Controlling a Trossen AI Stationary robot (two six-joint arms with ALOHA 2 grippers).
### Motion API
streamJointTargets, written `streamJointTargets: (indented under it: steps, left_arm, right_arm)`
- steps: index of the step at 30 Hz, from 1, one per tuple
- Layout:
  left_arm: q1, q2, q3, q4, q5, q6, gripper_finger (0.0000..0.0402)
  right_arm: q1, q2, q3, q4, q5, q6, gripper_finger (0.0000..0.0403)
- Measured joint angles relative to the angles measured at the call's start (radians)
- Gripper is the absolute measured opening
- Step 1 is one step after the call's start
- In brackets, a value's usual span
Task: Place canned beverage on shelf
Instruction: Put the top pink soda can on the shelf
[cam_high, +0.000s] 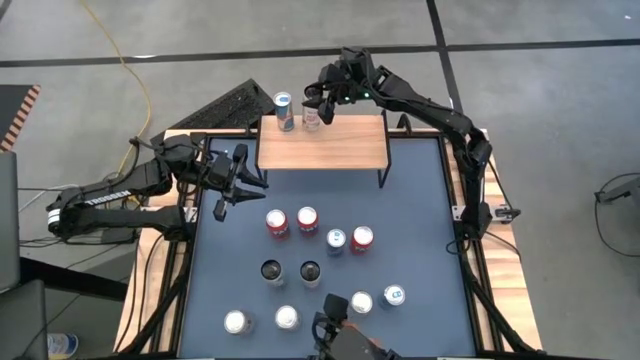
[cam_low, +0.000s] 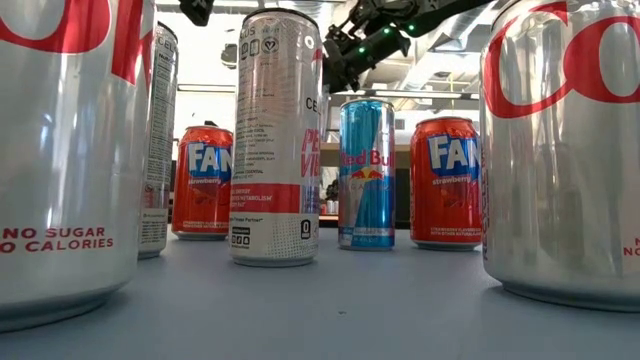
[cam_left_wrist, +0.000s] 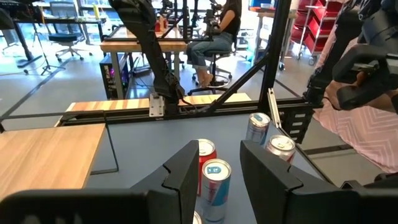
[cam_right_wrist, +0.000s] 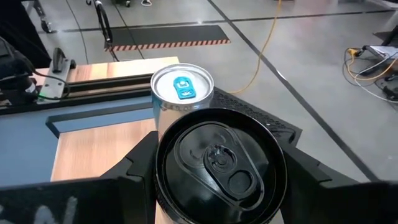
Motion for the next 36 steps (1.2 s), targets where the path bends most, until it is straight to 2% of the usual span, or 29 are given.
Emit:
streamJointTargets:
  steps: [36]
  left_arm:
    - [0.0,0.0,0.0,-0.008,0.0,0.023,0.0107]
  right_arm:
    - [0.018,0.026,0.001,0.012,0.001,-0.047,0.0221]
